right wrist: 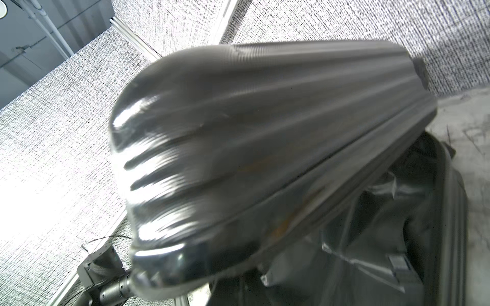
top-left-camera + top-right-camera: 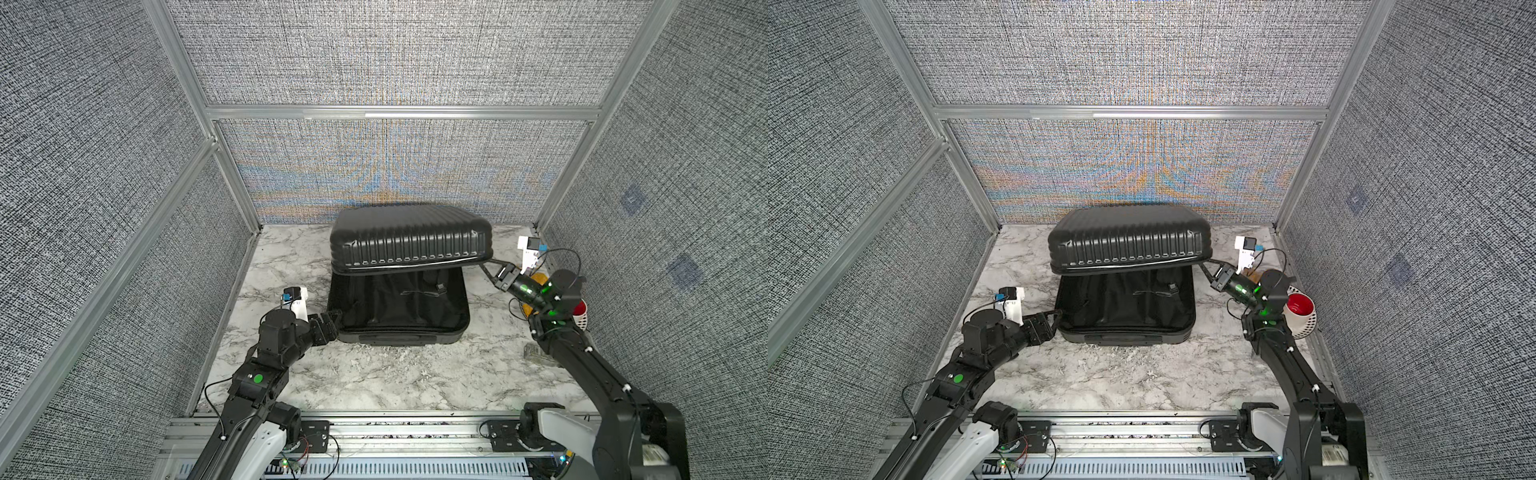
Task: Open the suitcase zippers
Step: Open the suitcase at the center of the board.
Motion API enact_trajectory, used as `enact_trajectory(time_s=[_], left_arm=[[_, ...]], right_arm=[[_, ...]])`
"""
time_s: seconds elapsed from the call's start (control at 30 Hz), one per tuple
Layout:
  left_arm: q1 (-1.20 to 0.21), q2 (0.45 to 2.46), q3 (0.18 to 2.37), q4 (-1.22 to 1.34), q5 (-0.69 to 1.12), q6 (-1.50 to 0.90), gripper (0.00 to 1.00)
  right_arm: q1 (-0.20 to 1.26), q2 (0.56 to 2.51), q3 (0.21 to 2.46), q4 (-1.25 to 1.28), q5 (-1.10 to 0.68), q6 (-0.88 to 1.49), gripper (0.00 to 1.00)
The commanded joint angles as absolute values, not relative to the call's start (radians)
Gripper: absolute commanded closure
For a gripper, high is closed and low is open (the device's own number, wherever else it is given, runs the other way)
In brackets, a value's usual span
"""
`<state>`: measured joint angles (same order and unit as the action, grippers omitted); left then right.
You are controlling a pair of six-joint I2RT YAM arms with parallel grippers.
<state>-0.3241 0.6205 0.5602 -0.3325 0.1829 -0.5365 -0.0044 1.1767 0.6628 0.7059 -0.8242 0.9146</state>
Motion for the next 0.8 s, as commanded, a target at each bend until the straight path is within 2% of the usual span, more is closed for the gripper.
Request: enact_trajectory(time_s=[0.0, 0.2, 0.6, 0.7, 0.77], left_arm=[[-0.322, 0.706, 0.641, -0.189, 0.174, -0.464, 0.19], [-0.322, 0.963, 0.883, -0.178, 0.063, -0.371, 0.17], [-0.313, 1.321, 1.222, -0.133, 0.077, -0.27, 0.15], [-0.3, 1.394, 1.304, -0.132, 0.077, -0.273, 0.15], [-0.292, 1.435, 1.346, -0.13, 0.081, -0.274, 0.15]], right_arm=[[-0.002, 1.24, 0.731, 0.679, -0.836, 0.878, 0.99], [0.0, 1.332, 0.829, 0.7, -0.844, 0.896, 0.99], [0.0, 1.365, 0.874, 0.558, -0.822, 0.813, 0.98], [0.0, 1.325, 0.847, 0.487, -0.773, 0.769, 0.92], [0.002, 1.289, 0.824, 0.428, -0.731, 0.741, 0.81]])
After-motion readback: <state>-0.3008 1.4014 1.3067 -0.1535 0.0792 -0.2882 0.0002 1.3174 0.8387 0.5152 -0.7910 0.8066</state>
